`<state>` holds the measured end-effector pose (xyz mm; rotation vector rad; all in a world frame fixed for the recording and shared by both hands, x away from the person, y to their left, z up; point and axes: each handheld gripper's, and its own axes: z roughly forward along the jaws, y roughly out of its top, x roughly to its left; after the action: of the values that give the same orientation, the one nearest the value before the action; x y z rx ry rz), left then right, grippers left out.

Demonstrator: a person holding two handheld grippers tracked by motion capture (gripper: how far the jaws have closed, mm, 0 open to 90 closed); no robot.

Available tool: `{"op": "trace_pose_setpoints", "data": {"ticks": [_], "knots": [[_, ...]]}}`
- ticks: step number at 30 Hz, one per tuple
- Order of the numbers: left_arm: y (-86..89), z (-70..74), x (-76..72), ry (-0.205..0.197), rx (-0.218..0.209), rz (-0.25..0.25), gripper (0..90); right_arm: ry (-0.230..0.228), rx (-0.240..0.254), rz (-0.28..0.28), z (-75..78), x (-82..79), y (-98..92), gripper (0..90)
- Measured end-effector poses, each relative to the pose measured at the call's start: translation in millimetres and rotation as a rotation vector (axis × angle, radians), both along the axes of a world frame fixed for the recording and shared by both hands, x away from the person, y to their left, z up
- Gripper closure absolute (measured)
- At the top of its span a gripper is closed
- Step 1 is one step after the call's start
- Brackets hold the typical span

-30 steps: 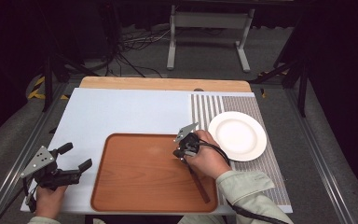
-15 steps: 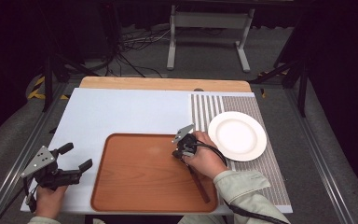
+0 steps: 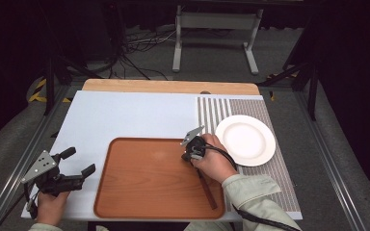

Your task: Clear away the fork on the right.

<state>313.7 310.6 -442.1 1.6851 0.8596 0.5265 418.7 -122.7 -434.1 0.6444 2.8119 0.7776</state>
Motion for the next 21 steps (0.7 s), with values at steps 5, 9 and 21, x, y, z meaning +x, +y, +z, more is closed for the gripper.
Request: {"op": "trace_pose_setpoints", "data": {"ticks": [5,9,21], "knots": [[-0.3,0.0,0.1,0.001,0.001,-0.002,2.2,0.002,-0.009,-0.028,0.8,1.6,-4.6,90.0],[-0.2,0.1,0.0,0.0,0.0,-0.002,2.2,0.006,-0.017,-0.048,1.6,2.9,-8.4,90.0],[-0.3,0.1,0.0,0.001,0.001,-0.003,2.3,0.008,-0.032,-0.091,3.3,7.4,-20.8,90.0]]}}
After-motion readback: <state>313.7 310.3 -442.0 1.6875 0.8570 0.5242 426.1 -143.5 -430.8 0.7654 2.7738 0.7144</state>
